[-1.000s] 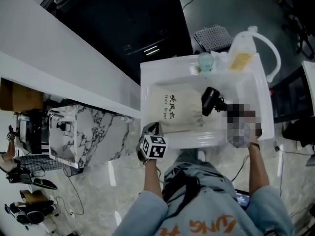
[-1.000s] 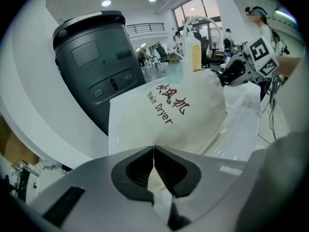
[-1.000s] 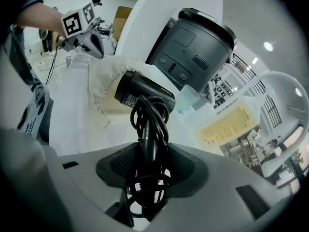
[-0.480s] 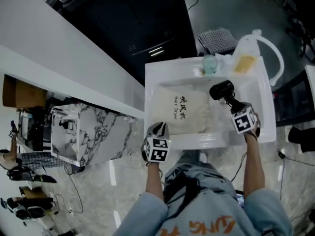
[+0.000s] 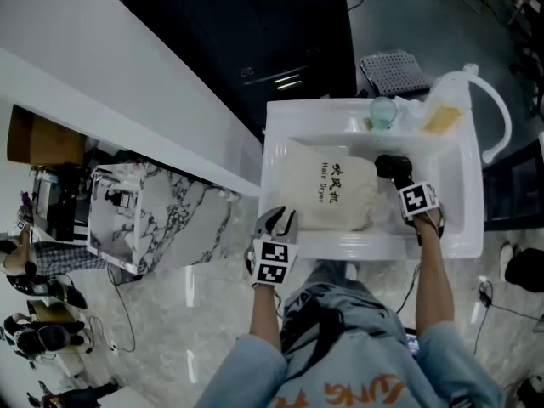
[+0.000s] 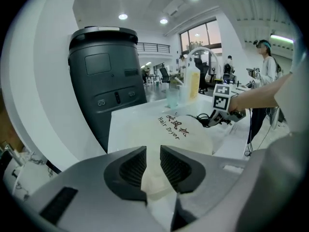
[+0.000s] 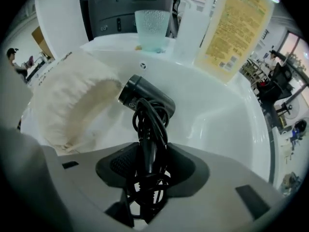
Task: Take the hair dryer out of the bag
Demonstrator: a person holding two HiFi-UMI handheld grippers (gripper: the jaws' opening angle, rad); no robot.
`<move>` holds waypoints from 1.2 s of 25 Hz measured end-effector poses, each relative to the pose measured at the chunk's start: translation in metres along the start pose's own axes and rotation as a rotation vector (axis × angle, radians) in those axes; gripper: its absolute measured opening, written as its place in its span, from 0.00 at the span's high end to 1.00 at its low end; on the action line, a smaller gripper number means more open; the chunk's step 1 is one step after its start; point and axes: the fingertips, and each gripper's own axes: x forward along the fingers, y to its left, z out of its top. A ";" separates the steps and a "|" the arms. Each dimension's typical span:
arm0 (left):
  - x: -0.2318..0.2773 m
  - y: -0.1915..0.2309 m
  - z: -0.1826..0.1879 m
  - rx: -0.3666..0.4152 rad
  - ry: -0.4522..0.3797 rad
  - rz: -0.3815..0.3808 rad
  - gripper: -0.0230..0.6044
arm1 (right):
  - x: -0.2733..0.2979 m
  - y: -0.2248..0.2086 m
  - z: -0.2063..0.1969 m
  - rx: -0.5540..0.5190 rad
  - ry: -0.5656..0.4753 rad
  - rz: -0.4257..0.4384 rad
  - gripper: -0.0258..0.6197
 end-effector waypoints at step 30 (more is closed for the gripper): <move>-0.012 -0.070 0.091 -0.038 -0.274 -0.155 0.85 | -0.093 0.009 0.041 -0.044 -0.525 -0.051 0.83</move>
